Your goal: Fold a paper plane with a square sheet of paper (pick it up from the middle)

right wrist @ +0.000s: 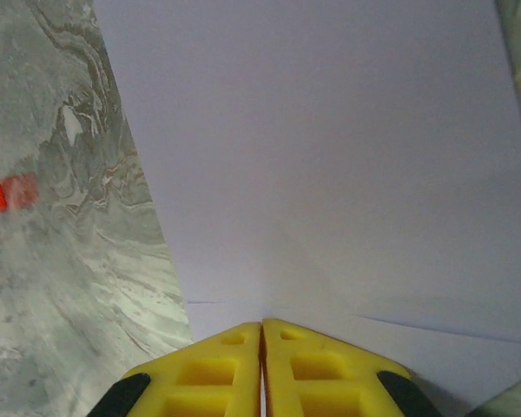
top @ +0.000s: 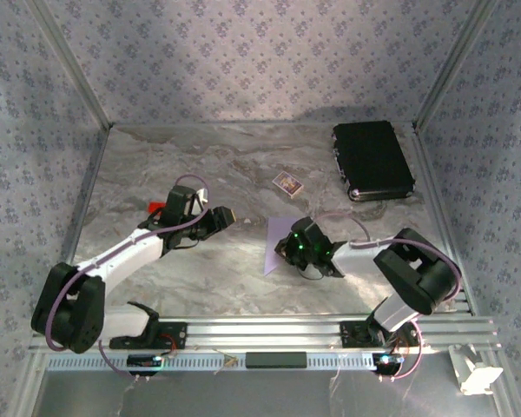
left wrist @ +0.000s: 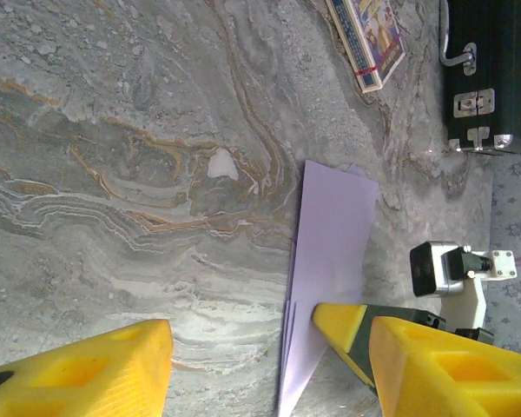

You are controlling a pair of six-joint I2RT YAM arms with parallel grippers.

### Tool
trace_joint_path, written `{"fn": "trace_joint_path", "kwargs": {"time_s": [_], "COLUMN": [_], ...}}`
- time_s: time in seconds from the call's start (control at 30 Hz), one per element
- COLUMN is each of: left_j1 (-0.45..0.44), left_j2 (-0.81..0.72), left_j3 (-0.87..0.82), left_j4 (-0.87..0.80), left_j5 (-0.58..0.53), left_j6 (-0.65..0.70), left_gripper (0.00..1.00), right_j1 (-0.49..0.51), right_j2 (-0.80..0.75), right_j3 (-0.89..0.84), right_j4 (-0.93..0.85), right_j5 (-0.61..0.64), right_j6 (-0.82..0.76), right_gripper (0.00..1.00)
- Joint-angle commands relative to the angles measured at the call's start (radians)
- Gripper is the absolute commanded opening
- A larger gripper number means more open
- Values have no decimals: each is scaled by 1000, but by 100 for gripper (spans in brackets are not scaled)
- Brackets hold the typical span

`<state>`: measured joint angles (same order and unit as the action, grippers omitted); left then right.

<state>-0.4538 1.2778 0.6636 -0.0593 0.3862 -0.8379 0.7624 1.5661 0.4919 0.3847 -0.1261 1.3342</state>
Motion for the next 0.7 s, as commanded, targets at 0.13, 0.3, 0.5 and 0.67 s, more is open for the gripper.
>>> {"fn": "trace_joint_path", "kwargs": {"time_s": [0.13,0.3,0.5,0.67], "left_j1": [-14,-46,-117,-164], "left_j2": [41,107,220,327], "left_j3": [40,99,179,258], "left_j4": [52,61,80,92], "left_j5": [50,98,128,137], "left_j6": [-3,9,12,13], "left_gripper": [59,42,31,23], "right_j1": [77,36,-37,-68], "right_j2": [10,-81,-195,-261], "right_j3": [25,45,9,-3], "right_j4": [63,-49,-148,-224], "right_j5": [88,63,45,37], "right_j6": [74,-70,-164,-225], "right_gripper": [10,9,10,10]}}
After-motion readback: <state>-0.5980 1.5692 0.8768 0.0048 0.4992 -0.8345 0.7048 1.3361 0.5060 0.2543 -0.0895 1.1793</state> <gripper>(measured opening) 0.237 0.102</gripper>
